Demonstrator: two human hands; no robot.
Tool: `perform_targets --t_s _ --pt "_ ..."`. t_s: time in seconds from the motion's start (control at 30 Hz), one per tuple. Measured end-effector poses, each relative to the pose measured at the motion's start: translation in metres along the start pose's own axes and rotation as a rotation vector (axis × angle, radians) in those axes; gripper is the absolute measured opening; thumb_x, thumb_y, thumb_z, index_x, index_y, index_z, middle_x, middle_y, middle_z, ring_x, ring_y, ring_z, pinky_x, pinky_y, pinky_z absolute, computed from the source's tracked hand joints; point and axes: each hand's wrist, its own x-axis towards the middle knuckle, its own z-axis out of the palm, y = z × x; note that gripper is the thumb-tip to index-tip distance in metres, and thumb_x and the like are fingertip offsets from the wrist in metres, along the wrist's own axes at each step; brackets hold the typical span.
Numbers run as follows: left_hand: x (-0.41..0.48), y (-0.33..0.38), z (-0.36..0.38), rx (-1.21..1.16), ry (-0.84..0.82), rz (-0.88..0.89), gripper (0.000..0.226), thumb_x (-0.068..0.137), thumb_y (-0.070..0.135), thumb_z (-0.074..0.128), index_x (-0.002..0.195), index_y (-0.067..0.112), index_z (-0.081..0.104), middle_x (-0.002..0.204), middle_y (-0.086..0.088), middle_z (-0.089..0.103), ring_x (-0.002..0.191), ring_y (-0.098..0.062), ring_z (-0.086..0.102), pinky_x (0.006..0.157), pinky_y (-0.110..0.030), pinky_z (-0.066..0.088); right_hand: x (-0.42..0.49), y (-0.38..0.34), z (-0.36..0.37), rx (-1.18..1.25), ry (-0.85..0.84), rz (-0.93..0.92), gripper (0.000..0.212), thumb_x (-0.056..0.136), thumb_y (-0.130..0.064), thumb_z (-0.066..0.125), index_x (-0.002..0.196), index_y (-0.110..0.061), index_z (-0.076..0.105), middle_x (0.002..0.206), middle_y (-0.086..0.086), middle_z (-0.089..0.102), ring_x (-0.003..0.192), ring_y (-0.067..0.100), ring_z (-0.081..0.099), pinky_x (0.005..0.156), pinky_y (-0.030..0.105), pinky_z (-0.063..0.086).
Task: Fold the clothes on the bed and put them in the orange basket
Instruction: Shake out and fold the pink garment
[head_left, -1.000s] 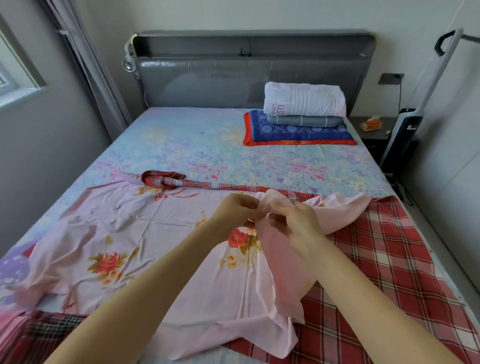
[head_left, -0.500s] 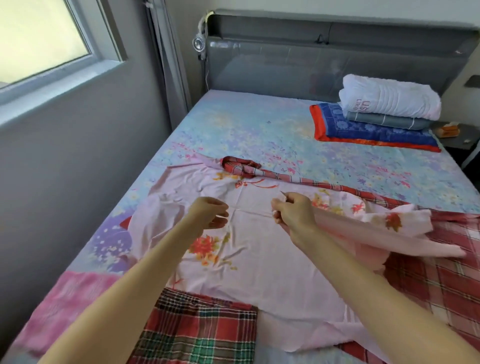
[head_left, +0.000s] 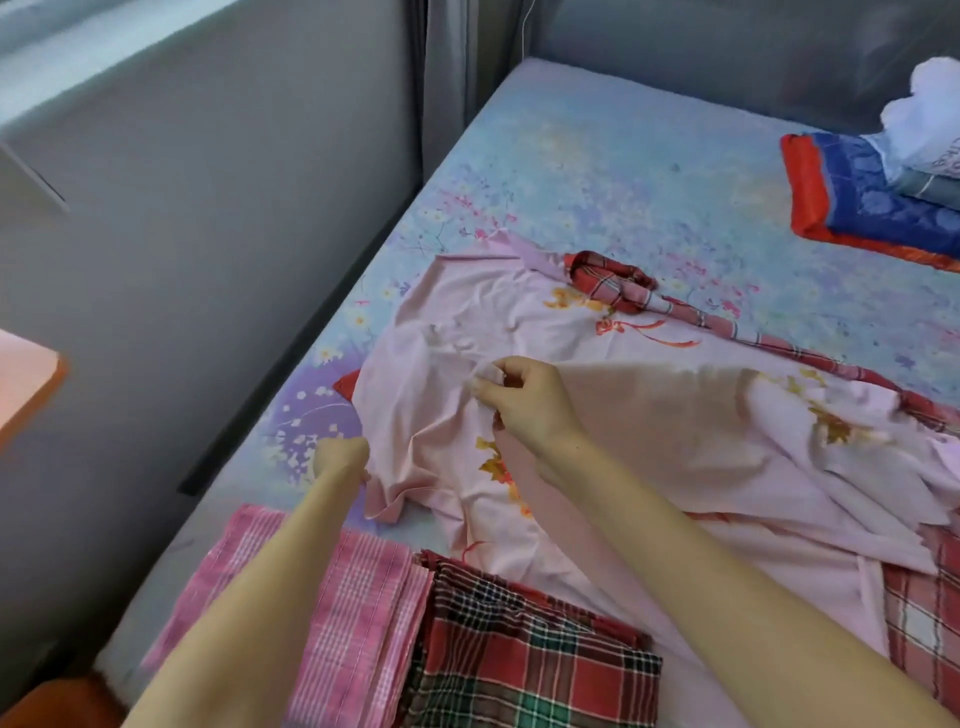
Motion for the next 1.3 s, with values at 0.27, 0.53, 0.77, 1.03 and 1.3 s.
perform_targets --t_s 0.27,0.53,0.77,1.03,1.3 --pt "0.094 -0.063 0.038 0.216 0.032 -0.156 0.071 0.086 0.055 0.045 0.133 0.002 0.046 0.133 -0.024 0.048 0.117 -0.041 0.051 0.100 -0.049 0.043 0.051 0.068 -0.011 -0.094 -0.062 0.195 0.017 0.085 -0.002 0.060 0.073 0.009 0.057 0.057 0.005 0.046 0.058 0.016 0.046 0.044 0.016 0.040" --pt "0.066 -0.038 0.032 0.025 0.087 0.015 0.021 0.083 0.001 0.060 0.102 0.002 0.068 0.088 -0.020 0.066 0.072 -0.032 0.059 0.066 -0.032 0.054 0.067 0.077 -0.023 -0.097 -0.081 0.166 0.014 0.085 0.003 0.055 0.082 0.014 0.062 0.068 0.013 0.051 0.066 0.018 0.046 0.045 0.014 0.042" --pt "-0.078 0.078 0.019 -0.031 -0.436 0.571 0.019 0.084 0.005 0.066 0.081 0.022 0.074 0.080 -0.007 0.068 0.072 -0.016 0.058 0.071 -0.027 0.048 0.053 0.038 -0.028 -0.250 0.025 -0.187 0.031 0.090 -0.012 0.058 0.062 -0.002 0.050 0.054 -0.001 0.038 0.054 0.006 0.034 0.055 0.025 0.031" --pt "-0.244 0.159 0.023 0.180 -0.646 0.901 0.017 0.081 0.003 0.064 0.076 0.016 0.074 0.072 -0.012 0.069 0.068 -0.014 0.059 0.068 -0.031 0.051 -0.002 -0.055 -0.084 -0.215 0.189 -0.444 0.007 0.085 -0.013 0.064 0.081 -0.008 0.066 0.071 -0.002 0.064 0.063 0.005 0.057 0.061 0.010 0.042" --pt "-0.404 0.217 0.041 -0.123 -0.834 0.799 0.016 0.083 -0.010 0.058 0.082 0.005 0.064 0.074 -0.010 0.059 0.060 -0.011 0.056 0.054 -0.014 0.051 -0.094 -0.147 -0.190 -0.389 0.430 -0.750 0.010 0.089 -0.014 0.062 0.086 -0.008 0.070 0.073 -0.005 0.065 0.068 0.006 0.059 0.063 0.008 0.045"
